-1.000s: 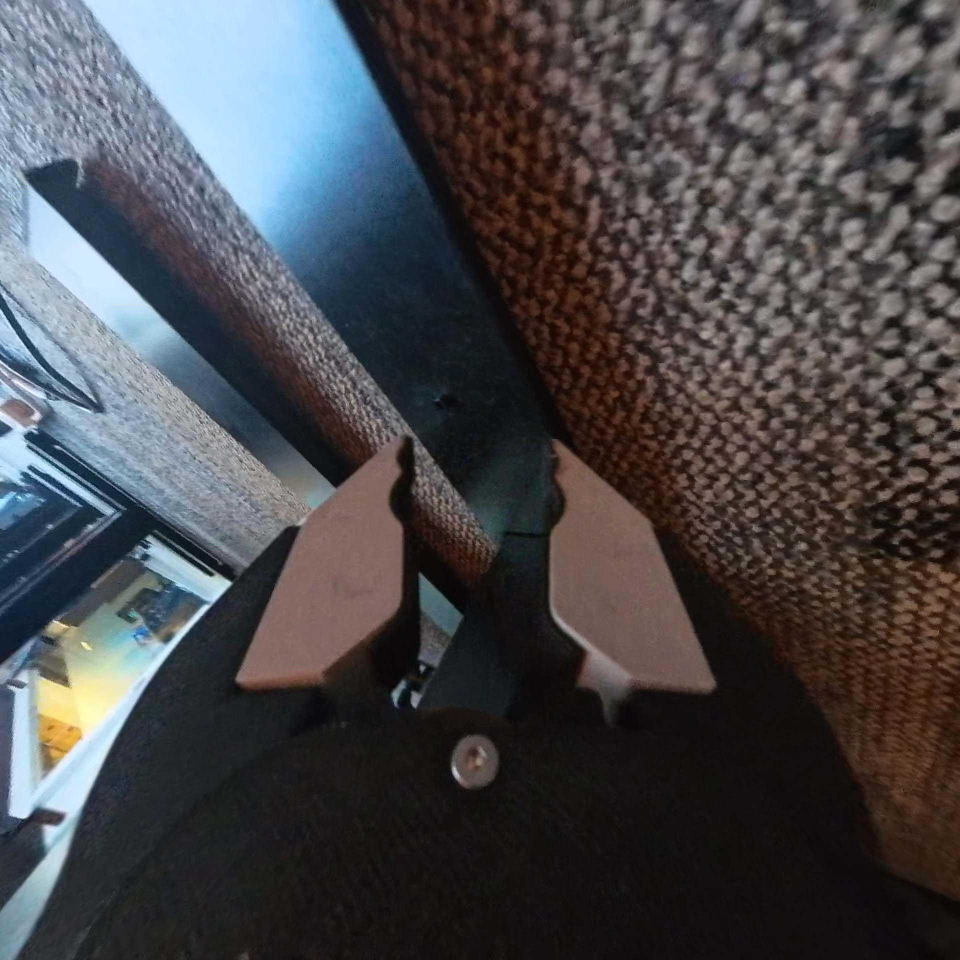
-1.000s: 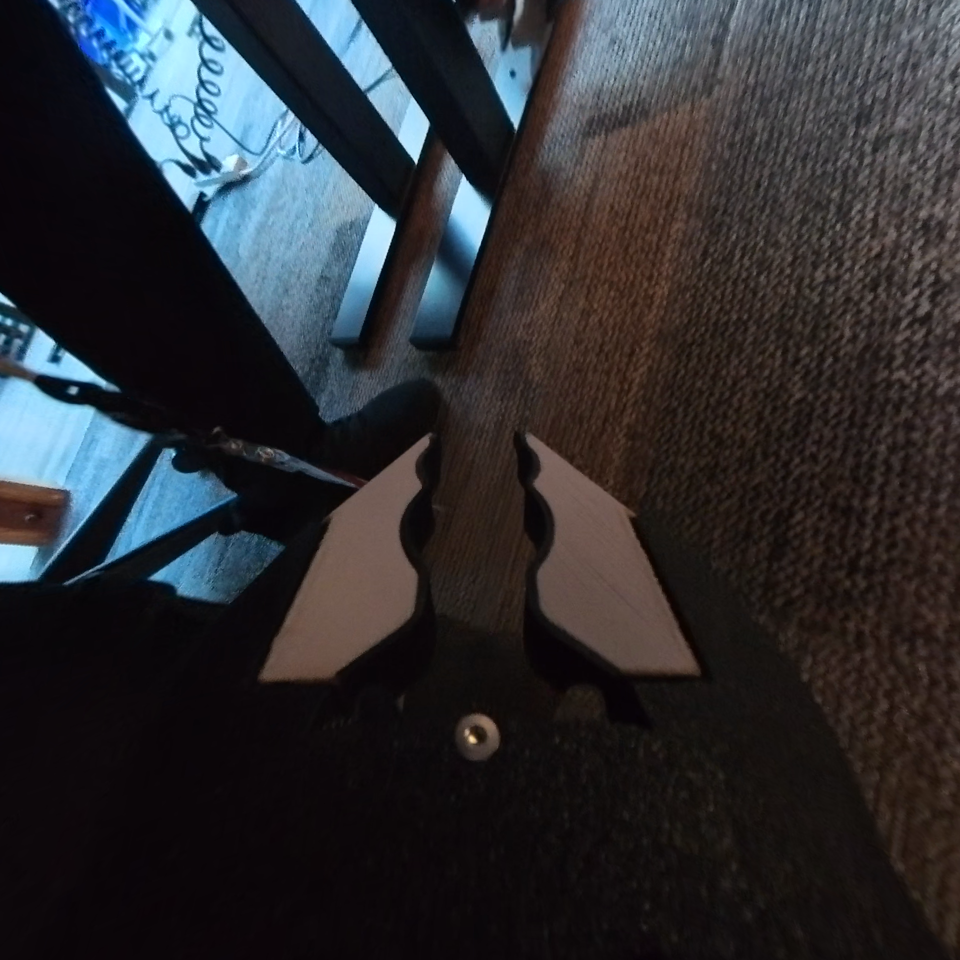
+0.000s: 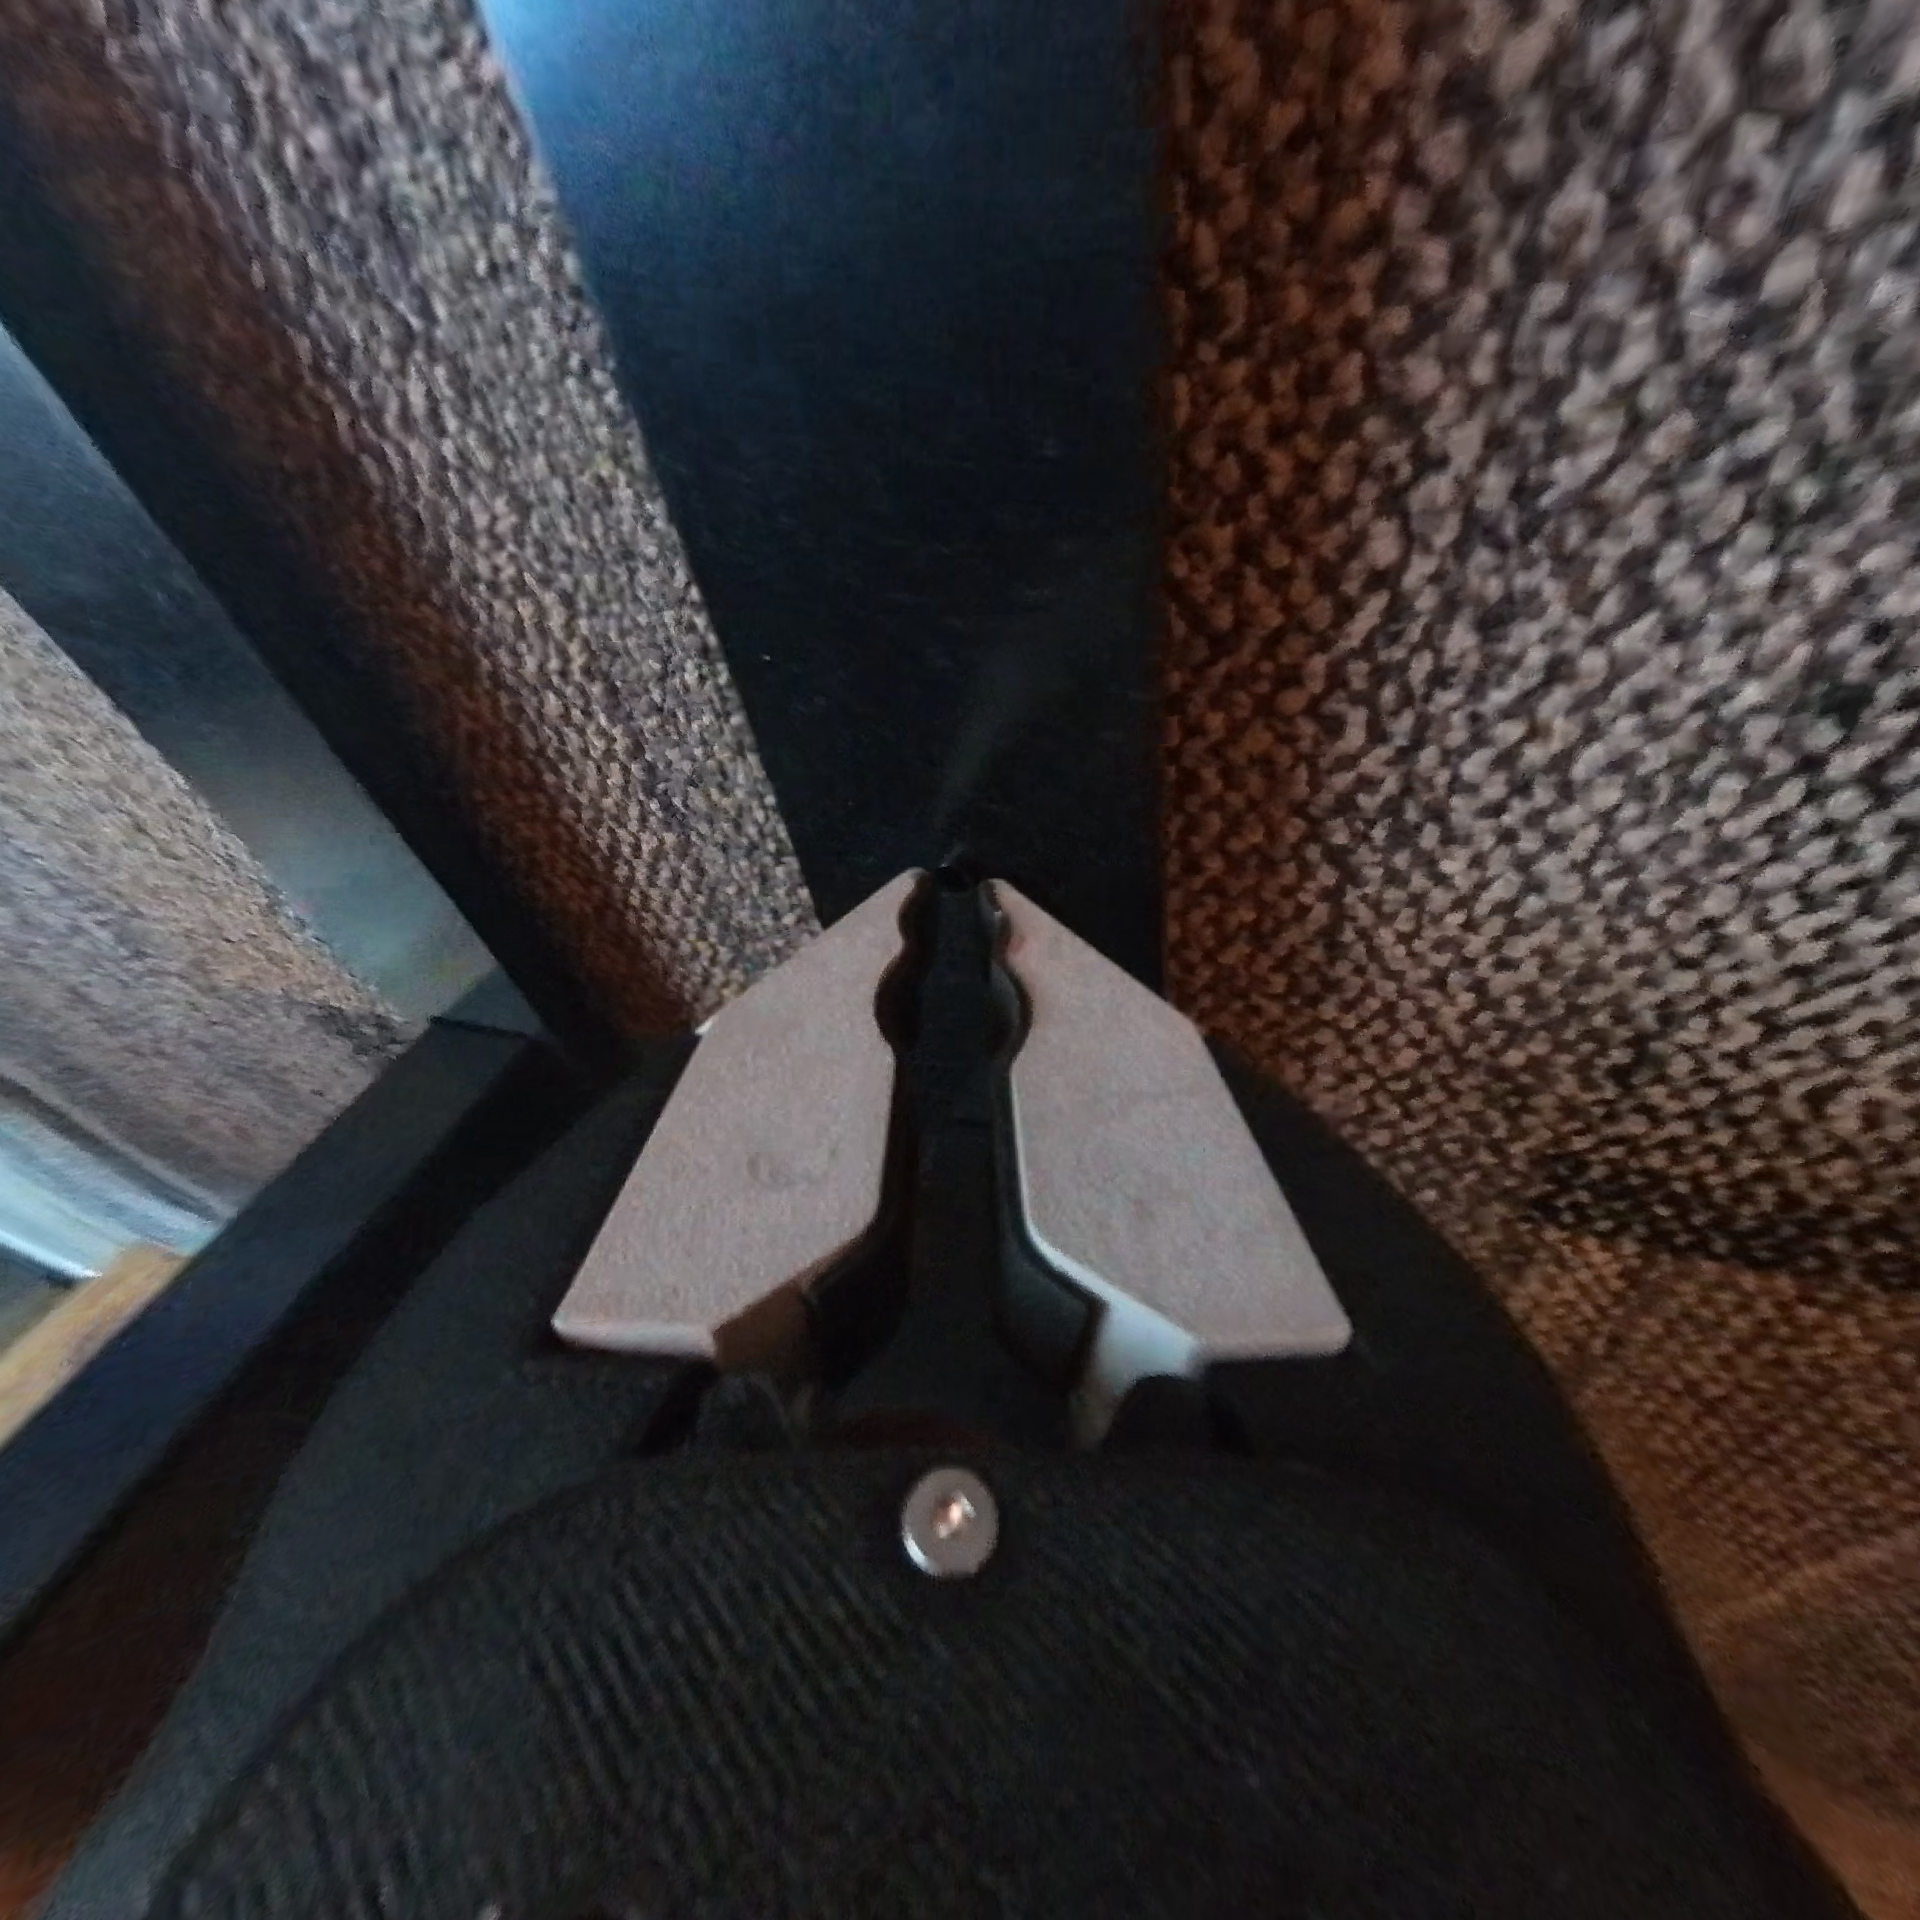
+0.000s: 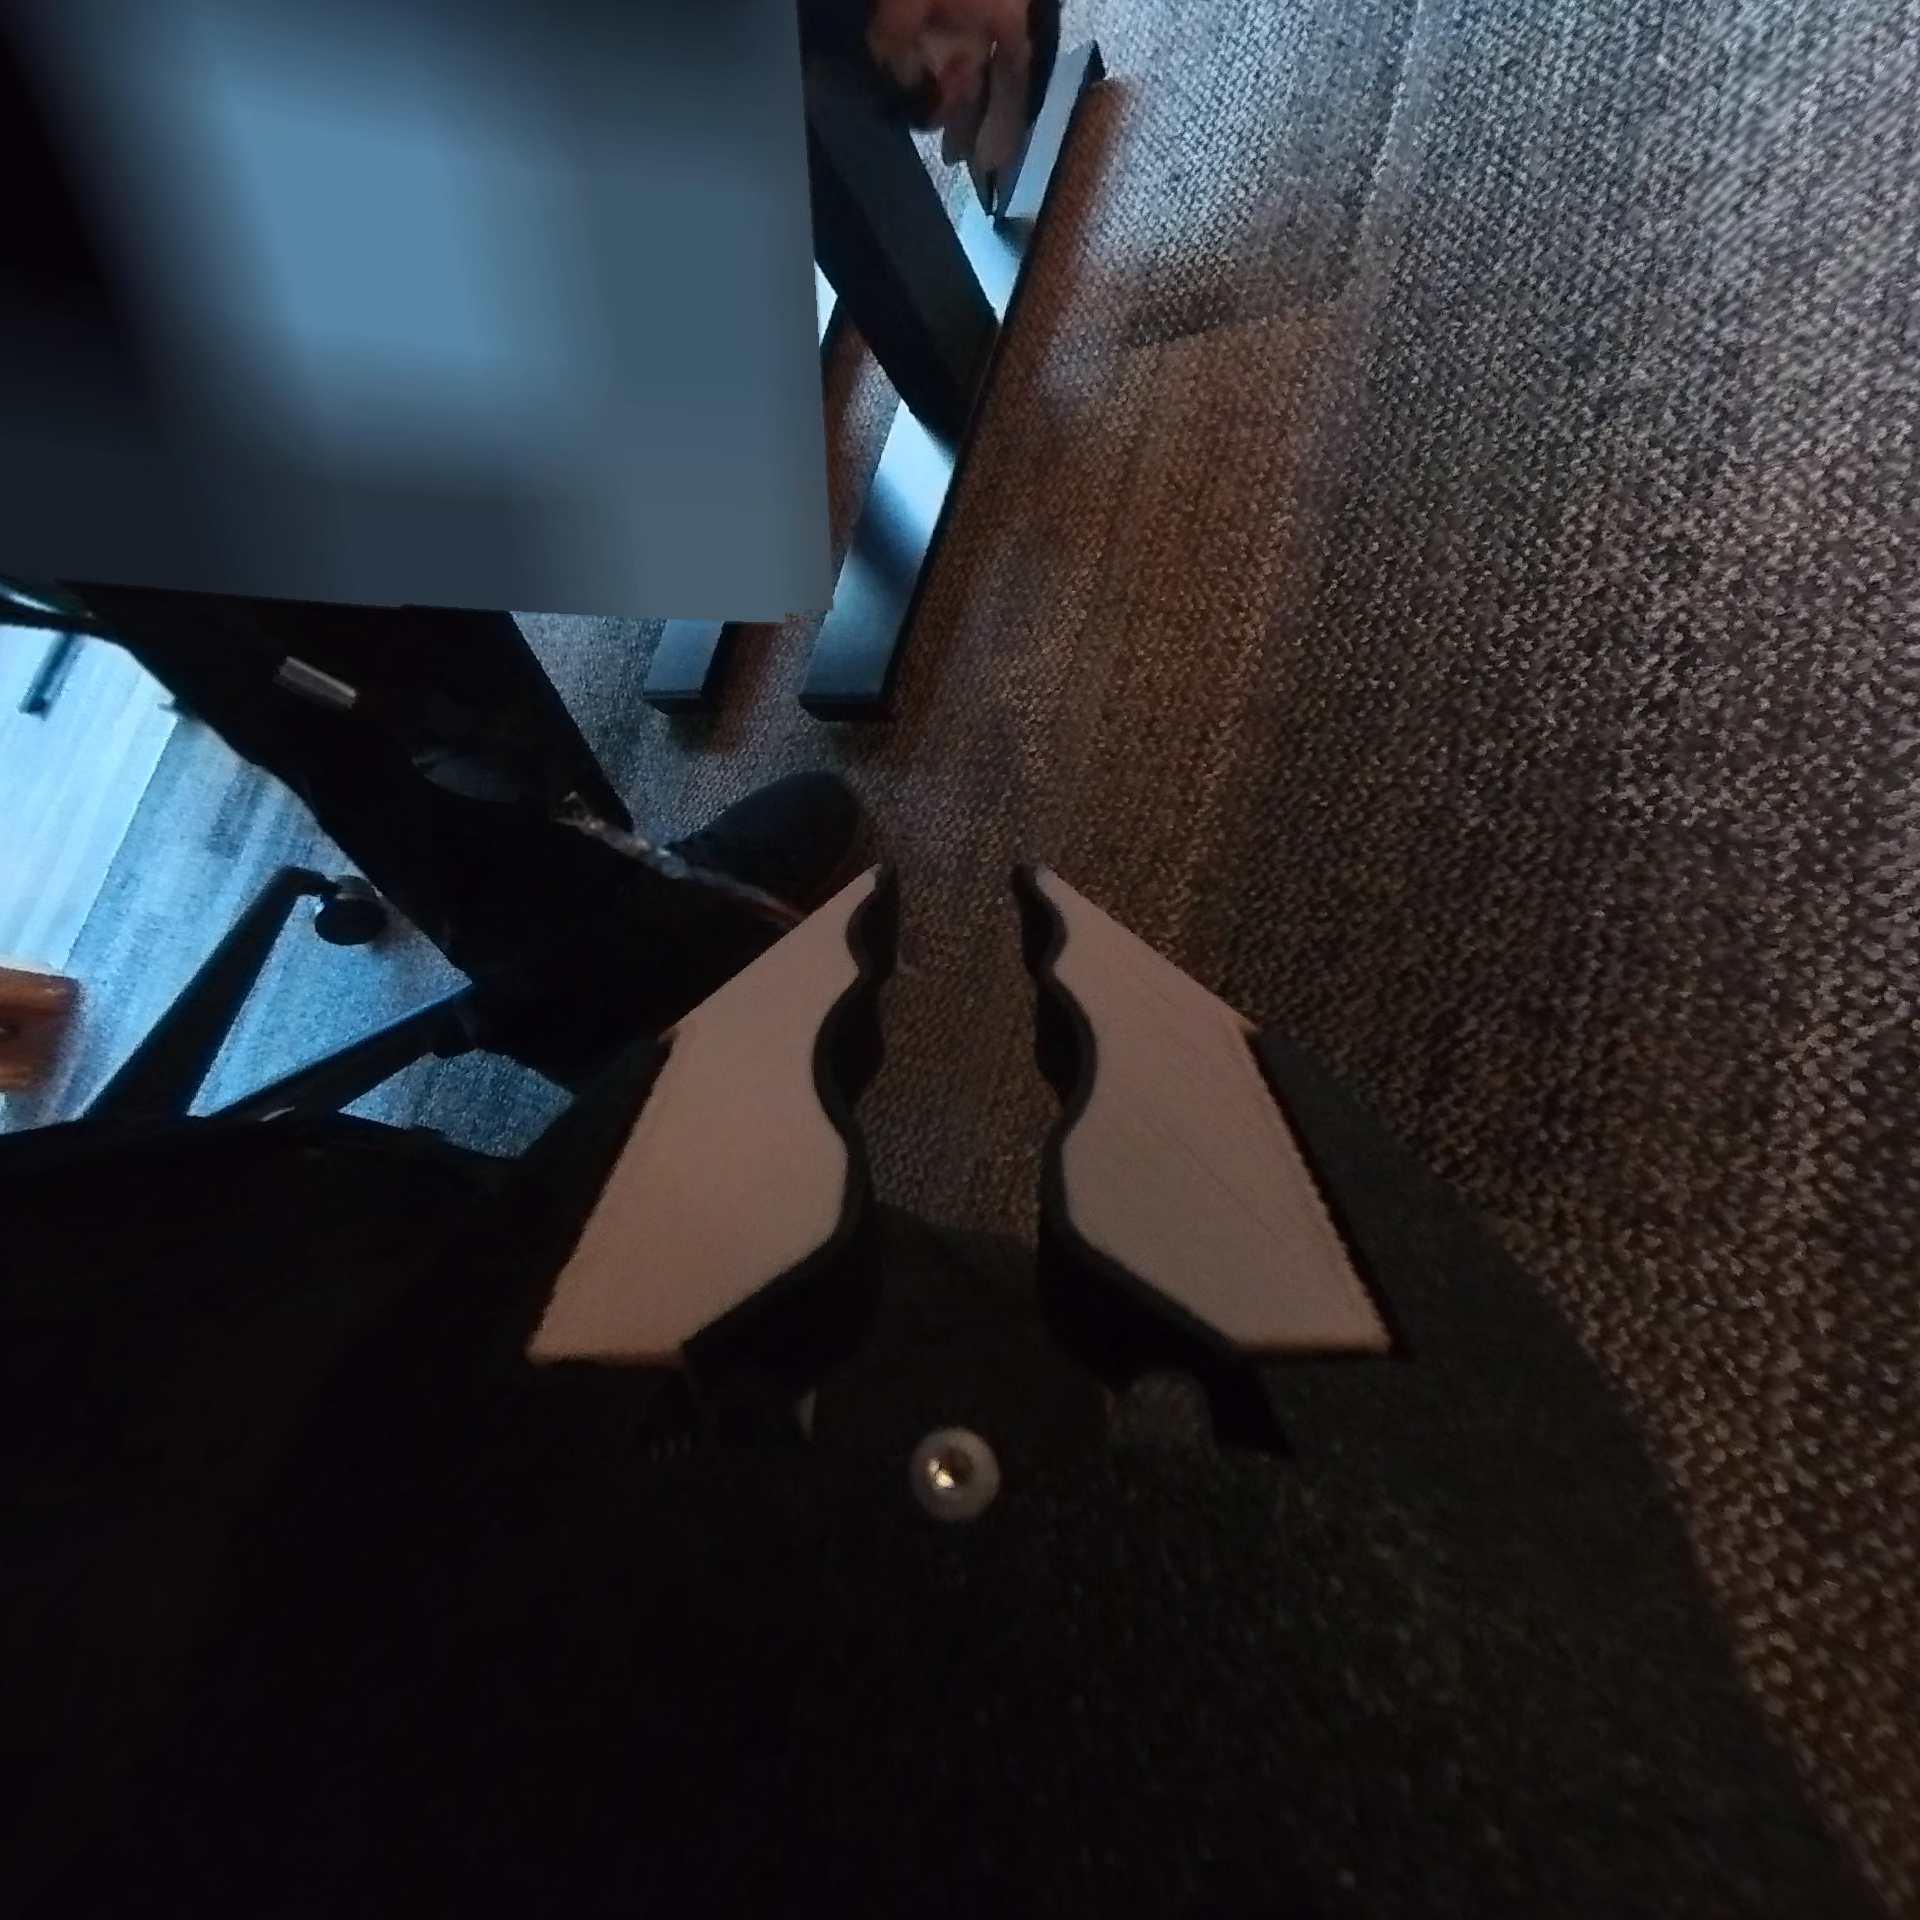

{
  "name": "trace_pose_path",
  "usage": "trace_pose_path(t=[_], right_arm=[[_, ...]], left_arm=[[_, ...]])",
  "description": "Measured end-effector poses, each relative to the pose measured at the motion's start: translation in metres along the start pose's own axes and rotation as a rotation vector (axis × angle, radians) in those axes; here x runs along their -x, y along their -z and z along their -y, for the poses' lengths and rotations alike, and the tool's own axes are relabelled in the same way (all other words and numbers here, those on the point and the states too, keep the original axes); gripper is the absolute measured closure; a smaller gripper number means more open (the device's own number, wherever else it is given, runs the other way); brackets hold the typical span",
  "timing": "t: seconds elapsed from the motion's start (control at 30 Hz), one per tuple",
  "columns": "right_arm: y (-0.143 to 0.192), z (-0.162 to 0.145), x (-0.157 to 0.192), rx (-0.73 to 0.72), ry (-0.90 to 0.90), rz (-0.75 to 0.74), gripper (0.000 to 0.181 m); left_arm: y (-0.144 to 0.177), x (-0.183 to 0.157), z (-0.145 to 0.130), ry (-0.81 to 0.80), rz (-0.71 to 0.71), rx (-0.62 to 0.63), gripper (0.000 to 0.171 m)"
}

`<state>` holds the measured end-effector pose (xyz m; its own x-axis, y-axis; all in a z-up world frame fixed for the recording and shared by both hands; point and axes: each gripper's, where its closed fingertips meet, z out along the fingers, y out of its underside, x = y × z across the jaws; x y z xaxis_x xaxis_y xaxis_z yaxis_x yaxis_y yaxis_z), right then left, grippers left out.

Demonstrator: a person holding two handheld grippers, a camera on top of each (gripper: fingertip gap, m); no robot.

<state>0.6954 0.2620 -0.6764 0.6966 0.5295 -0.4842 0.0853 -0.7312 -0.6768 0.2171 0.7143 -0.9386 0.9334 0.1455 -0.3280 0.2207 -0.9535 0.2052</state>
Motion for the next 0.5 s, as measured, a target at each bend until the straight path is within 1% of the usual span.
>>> trace_pose_path(t=[0.03, 0.07, 0.13, 0.17, 0.2, 0.23, 0.27, 0.33, 0.37, 0.4, 0.43, 0.5], right_arm=[[0.001, 0.001, 0.001, -0.002, 0.001, 0.001, 0.159], [0.002, 0.002, 0.001, -0.004, 0.002, 0.002, 0.16], [0.005, 0.001, 0.002, -0.001, 0.006, 0.001, 0.16], [0.005, 0.0, 0.001, 0.002, 0.007, -0.001, 0.16], [0.006, -0.001, 0.0, 0.002, 0.006, -0.006, 0.16], [0.006, 0.0, -0.001, -0.002, 0.001, -0.008, 0.161], [0.007, 0.001, -0.001, -0.006, -0.003, -0.005, 0.162], [0.007, 0.002, 0.0, -0.008, 0.001, -0.007, 0.162], [0.008, 0.002, -0.001, -0.008, 0.003, -0.01, 0.161], [0.007, 0.001, -0.001, -0.008, 0.001, -0.011, 0.162], [0.007, 0.001, -0.001, -0.009, -0.007, -0.01, 0.162], [0.008, 0.004, 0.002, -0.027, -0.031, 0.005, 0.162]], left_arm=[[0.002, 0.003, 0.003, 0.049, -0.015, -0.016, 0.156], [0.005, 0.004, 0.008, 0.098, -0.046, -0.039, 0.138], [0.012, -0.006, 0.014, 0.141, -0.163, -0.075, 0.093], [0.013, -0.01, 0.014, 0.134, -0.181, -0.071, 0.094], [0.011, -0.009, 0.011, 0.114, -0.159, -0.06, 0.099], [0.008, -0.007, 0.009, 0.091, -0.128, -0.046, 0.101], [0.006, -0.01, 0.007, 0.075, -0.13, -0.038, 0.1], [0.007, -0.018, 0.009, 0.061, -0.17, -0.05, 0.109], [0.009, -0.029, 0.008, 0.047, -0.228, -0.047, 0.115], [0.014, -0.04, 0.01, 0.034, -0.28, -0.058, 0.117], [0.018, -0.046, 0.012, 0.008, -0.296, -0.084, 0.116], [0.028, -0.063, 0.013, -0.053, -0.364, -0.123, 0.105]])
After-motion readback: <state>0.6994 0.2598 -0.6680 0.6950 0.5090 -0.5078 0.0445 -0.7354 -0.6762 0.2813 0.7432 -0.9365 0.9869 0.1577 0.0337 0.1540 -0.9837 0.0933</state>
